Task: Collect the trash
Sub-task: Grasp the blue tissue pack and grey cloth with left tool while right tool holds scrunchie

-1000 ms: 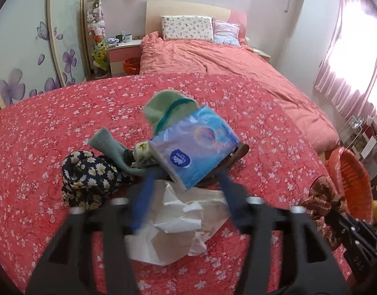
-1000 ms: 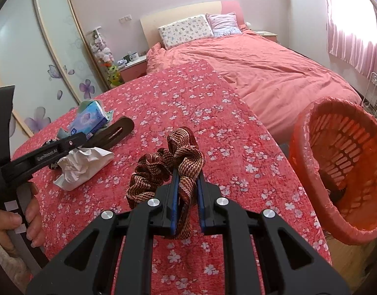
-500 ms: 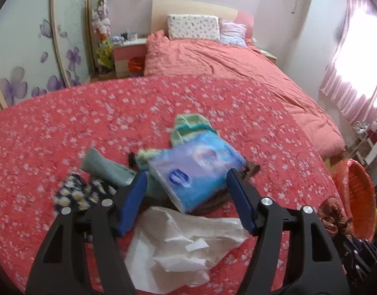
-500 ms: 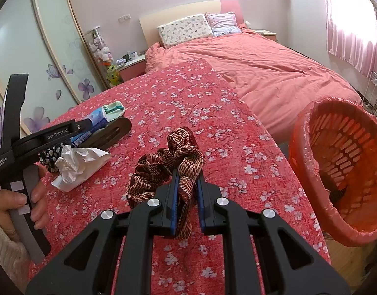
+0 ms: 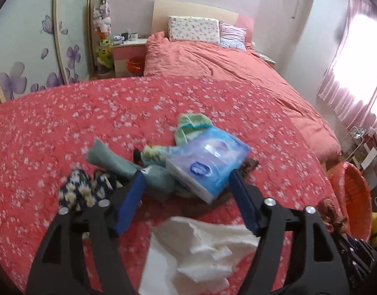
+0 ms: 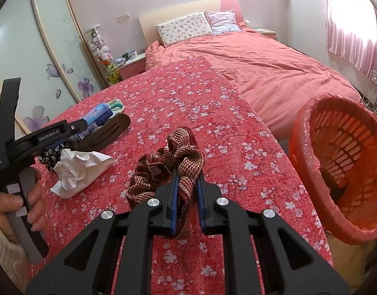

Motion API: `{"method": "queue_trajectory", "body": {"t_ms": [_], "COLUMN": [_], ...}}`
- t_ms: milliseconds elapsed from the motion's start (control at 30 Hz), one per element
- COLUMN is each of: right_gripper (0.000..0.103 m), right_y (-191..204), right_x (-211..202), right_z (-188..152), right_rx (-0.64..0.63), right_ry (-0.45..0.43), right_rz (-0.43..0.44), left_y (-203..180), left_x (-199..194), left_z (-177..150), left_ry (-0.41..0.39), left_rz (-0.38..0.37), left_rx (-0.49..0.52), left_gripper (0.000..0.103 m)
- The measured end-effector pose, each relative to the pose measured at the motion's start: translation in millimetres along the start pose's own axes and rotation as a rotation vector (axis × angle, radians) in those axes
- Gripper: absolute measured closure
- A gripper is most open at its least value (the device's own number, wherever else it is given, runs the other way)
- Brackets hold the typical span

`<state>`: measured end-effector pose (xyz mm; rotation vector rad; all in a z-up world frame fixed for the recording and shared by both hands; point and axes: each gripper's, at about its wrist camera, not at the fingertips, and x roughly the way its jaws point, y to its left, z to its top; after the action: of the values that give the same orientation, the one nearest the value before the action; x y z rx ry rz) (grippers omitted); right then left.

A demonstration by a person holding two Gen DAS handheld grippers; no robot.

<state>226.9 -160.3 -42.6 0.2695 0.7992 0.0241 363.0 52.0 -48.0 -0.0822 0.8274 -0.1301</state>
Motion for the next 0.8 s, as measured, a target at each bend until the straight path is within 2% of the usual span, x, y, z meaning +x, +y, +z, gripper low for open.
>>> {"method": "queue_trajectory", "body": {"t_ms": [267, 433, 800], "right_gripper": [0.09, 0.09, 0.09], "right_y": [1, 3, 3], "right_x": [5, 7, 3], "right_z": [3, 3, 5], "right_rx": [-0.008, -0.009, -0.013], "right_ry": [0.005, 0.007, -0.003], "right_rz": [0.004, 0.002, -0.002], "left_y": [-9, -14, -11], "left_x": [23, 31, 21], "left_z": [8, 10, 11], "left_ry": [0.028, 0.041, 0.017], "left_rz": [-0.031, -0.034, -0.026], "left_rx": [0.061, 0.082, 0.072], "left_gripper": [0.029, 0.036, 0.039]}}
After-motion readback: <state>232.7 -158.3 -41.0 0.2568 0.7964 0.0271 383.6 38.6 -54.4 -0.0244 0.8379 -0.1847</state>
